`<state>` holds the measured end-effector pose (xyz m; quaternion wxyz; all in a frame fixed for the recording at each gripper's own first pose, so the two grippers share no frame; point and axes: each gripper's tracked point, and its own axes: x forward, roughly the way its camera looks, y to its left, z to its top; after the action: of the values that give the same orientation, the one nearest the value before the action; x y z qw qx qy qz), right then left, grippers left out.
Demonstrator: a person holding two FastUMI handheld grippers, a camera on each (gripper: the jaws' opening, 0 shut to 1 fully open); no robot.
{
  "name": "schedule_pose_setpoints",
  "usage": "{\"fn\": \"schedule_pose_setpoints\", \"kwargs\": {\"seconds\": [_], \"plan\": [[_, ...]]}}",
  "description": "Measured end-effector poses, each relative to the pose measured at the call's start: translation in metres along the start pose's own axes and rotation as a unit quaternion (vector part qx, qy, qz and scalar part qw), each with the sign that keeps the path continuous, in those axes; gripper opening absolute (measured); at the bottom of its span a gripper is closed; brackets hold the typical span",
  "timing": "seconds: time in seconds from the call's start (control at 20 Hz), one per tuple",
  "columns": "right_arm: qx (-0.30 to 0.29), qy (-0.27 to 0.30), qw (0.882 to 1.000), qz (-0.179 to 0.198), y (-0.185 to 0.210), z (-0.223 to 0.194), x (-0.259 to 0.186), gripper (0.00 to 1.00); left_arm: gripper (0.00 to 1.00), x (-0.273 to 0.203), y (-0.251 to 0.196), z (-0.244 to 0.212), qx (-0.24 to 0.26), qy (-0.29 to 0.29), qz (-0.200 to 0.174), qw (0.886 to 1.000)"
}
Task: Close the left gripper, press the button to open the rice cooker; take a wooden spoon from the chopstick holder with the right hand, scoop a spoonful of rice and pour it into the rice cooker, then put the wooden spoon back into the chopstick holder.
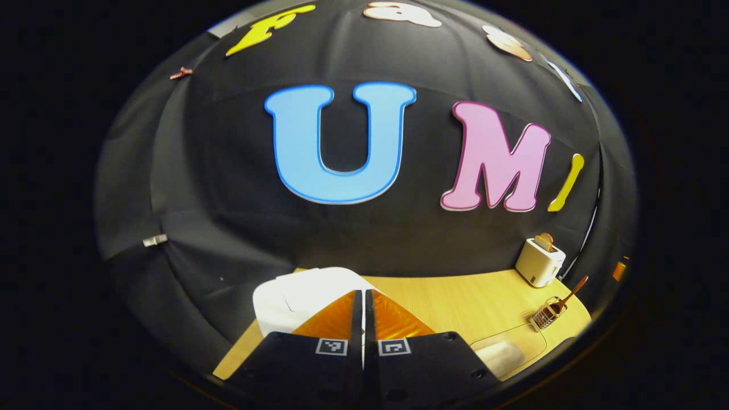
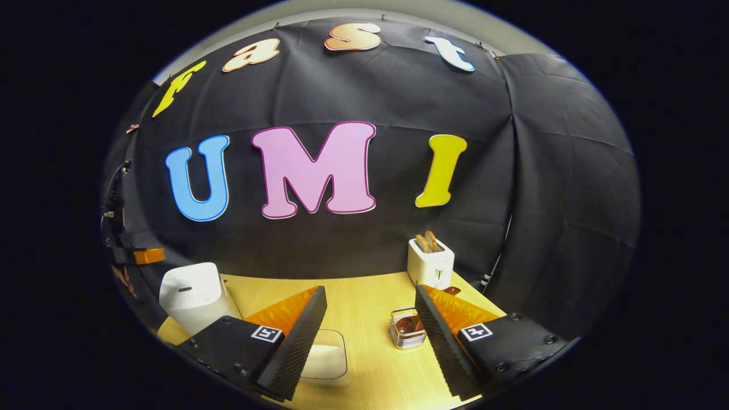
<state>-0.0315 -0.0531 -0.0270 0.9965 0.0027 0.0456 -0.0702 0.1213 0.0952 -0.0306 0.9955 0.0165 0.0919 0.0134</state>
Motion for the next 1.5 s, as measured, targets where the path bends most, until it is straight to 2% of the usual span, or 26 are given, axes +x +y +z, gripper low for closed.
{"fn": "schedule_pose_setpoints", "kwargs": {"seconds": [0.25, 0.4, 0.95, 1.05, 1.1, 1.25, 1.5], "plan": [[-0.002, 0.009, 1.0, -0.019, -0.007, -0.006, -0.011, 0.97, 0.05, 0.044, 0.012, -0.052, -0.005, 0.084, 0.004, 0.996], [0.012, 0.013, 1.0, -0.015, -0.004, -0.01, -0.018, 0.97, 0.06, 0.054, 0.017, -0.075, -0.02, 0.114, -0.001, 0.993], [0.019, 0.029, 0.999, -0.018, 0.014, -0.023, -0.025, 0.98, 0.06, 0.054, 0.016, -0.095, -0.007, 0.144, -0.002, 0.99], [0.02, 0.031, 0.999, -0.018, 0.02, -0.025, -0.028, 0.98, 0.06, 0.053, 0.015, -0.095, -0.004, 0.139, -0.002, 0.99], [0.02, 0.033, 0.999, -0.019, 0.022, -0.028, -0.031, 0.98, 0.03, 0.053, 0.016, -0.09, -0.002, 0.132, -0.005, 0.991], [0.018, 0.037, 0.999, -0.025, 0.025, -0.034, -0.042, 0.98, 0.06, 0.051, 0.015, -0.081, 0.007, 0.118, -0.019, 0.993], [0.027, 0.044, 0.998, -0.037, 0.034, -0.045, -0.055, 0.98, 0.06, 0.017, 0.018, 0.002, 0.042, 0.005, -0.018, 0.999]]}}
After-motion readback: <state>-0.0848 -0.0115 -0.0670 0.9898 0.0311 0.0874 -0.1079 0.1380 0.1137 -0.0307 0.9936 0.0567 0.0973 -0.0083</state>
